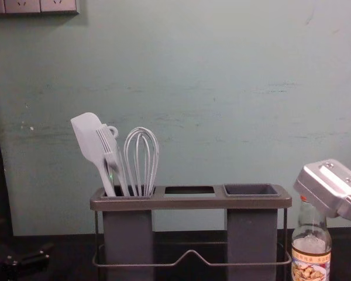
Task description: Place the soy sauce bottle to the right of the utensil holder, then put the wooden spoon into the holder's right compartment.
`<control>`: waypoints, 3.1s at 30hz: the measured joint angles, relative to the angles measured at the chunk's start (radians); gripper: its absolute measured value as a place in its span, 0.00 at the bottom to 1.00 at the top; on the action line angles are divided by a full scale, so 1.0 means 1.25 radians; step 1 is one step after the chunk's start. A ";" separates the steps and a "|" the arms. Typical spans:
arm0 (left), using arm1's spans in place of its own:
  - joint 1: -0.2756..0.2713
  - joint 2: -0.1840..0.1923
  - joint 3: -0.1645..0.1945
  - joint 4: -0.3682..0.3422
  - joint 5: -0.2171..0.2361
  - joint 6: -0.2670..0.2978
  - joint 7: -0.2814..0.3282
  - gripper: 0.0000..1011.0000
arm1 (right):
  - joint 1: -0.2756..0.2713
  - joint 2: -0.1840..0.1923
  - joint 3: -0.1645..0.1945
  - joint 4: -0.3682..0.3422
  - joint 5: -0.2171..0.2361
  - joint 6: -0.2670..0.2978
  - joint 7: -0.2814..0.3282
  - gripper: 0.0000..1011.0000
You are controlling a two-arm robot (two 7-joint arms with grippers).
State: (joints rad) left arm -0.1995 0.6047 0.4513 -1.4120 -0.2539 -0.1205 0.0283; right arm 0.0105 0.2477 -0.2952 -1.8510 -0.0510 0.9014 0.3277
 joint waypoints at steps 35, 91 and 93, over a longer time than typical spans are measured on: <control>0.000 0.000 0.000 0.000 0.000 0.000 0.000 0.99 | 0.017 -0.027 0.019 0.034 -0.049 -0.014 0.049 0.99; 0.000 0.000 0.000 0.000 0.000 0.000 0.000 0.99 | -0.210 0.022 0.104 -0.167 -0.041 -0.518 0.034 0.83; 0.000 0.000 0.000 0.000 0.000 0.000 0.000 0.99 | -0.221 0.026 0.108 -0.161 -0.032 -0.573 0.030 0.83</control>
State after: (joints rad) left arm -0.1995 0.6047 0.4514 -1.4120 -0.2539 -0.1205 0.0283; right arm -0.2658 0.2799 -0.1607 -2.0521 -0.0904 0.1852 0.3648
